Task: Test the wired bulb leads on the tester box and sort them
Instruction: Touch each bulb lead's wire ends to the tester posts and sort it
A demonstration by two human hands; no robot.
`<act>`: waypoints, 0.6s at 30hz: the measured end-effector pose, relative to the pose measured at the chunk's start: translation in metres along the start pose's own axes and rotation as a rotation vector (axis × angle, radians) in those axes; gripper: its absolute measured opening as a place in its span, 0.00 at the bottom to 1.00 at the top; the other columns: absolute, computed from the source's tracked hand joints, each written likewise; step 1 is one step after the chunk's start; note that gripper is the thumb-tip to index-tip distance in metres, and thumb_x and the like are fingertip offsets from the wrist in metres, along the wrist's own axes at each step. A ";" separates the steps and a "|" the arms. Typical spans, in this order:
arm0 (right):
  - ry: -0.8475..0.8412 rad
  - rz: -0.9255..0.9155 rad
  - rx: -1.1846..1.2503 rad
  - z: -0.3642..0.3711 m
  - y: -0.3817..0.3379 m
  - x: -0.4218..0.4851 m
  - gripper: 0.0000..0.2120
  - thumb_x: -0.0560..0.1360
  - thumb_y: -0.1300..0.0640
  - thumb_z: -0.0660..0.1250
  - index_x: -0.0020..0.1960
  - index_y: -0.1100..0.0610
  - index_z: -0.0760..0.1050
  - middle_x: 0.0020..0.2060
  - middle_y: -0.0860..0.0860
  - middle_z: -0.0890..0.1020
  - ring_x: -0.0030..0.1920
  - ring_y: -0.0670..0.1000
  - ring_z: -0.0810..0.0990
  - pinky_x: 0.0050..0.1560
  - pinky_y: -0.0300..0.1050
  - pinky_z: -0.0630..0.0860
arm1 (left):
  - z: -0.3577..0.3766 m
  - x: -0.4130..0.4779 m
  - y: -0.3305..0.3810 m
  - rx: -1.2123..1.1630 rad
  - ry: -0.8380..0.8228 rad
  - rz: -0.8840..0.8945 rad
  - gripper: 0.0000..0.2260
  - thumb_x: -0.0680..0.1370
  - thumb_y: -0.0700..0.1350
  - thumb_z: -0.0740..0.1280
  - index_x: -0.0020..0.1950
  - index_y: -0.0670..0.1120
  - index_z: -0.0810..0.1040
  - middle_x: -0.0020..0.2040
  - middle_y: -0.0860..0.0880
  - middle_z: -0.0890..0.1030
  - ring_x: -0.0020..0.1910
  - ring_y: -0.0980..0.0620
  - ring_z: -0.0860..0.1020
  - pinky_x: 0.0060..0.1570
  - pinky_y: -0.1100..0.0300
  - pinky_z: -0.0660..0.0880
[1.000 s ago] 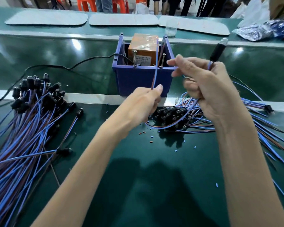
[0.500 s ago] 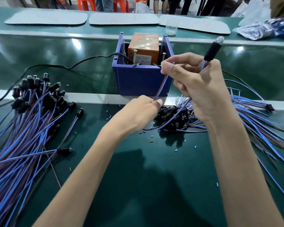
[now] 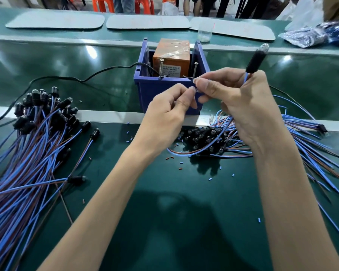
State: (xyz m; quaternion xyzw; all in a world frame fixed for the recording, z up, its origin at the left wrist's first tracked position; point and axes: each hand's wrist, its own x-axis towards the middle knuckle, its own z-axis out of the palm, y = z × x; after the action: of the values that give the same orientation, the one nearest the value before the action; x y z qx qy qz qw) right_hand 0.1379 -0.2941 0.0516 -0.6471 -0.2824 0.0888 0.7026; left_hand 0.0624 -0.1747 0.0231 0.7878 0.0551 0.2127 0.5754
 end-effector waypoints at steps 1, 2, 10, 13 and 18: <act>-0.011 0.003 0.013 0.000 -0.001 -0.001 0.03 0.71 0.66 0.72 0.41 0.60 0.81 0.27 0.47 0.82 0.28 0.43 0.81 0.28 0.26 0.69 | -0.001 0.000 0.000 0.001 0.017 0.006 0.13 0.83 0.46 0.59 0.38 0.47 0.72 0.22 0.58 0.67 0.24 0.59 0.62 0.28 0.64 0.58; -0.018 0.009 0.024 -0.001 -0.001 -0.001 0.03 0.72 0.66 0.71 0.42 0.60 0.80 0.28 0.48 0.83 0.29 0.44 0.82 0.28 0.26 0.68 | -0.001 0.000 0.000 -0.004 0.029 0.009 0.13 0.83 0.46 0.59 0.38 0.47 0.72 0.22 0.57 0.66 0.24 0.59 0.61 0.27 0.64 0.58; -0.043 0.017 -0.069 -0.005 -0.002 -0.001 0.05 0.71 0.65 0.72 0.38 0.57 0.81 0.28 0.46 0.83 0.30 0.42 0.81 0.26 0.25 0.66 | -0.010 0.001 -0.001 -0.021 0.004 -0.014 0.13 0.82 0.46 0.60 0.38 0.48 0.74 0.23 0.57 0.61 0.24 0.56 0.57 0.24 0.63 0.55; -0.047 0.021 -0.084 -0.008 -0.003 -0.001 0.05 0.70 0.65 0.73 0.38 0.57 0.81 0.27 0.45 0.82 0.28 0.41 0.80 0.26 0.25 0.66 | -0.010 0.002 0.000 0.010 -0.012 0.007 0.12 0.82 0.45 0.60 0.38 0.47 0.73 0.22 0.57 0.61 0.24 0.56 0.57 0.25 0.62 0.55; -0.031 0.022 -0.082 -0.009 -0.003 -0.001 0.03 0.70 0.65 0.73 0.39 0.58 0.82 0.27 0.45 0.82 0.27 0.40 0.79 0.26 0.24 0.66 | -0.010 0.000 0.002 0.087 -0.005 0.037 0.13 0.82 0.45 0.61 0.38 0.45 0.74 0.21 0.56 0.61 0.25 0.56 0.57 0.26 0.64 0.55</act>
State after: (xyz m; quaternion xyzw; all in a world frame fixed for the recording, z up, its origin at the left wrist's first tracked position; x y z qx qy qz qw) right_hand 0.1415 -0.3025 0.0539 -0.6771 -0.2895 0.0951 0.6698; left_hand 0.0580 -0.1661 0.0279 0.8136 0.0483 0.2185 0.5367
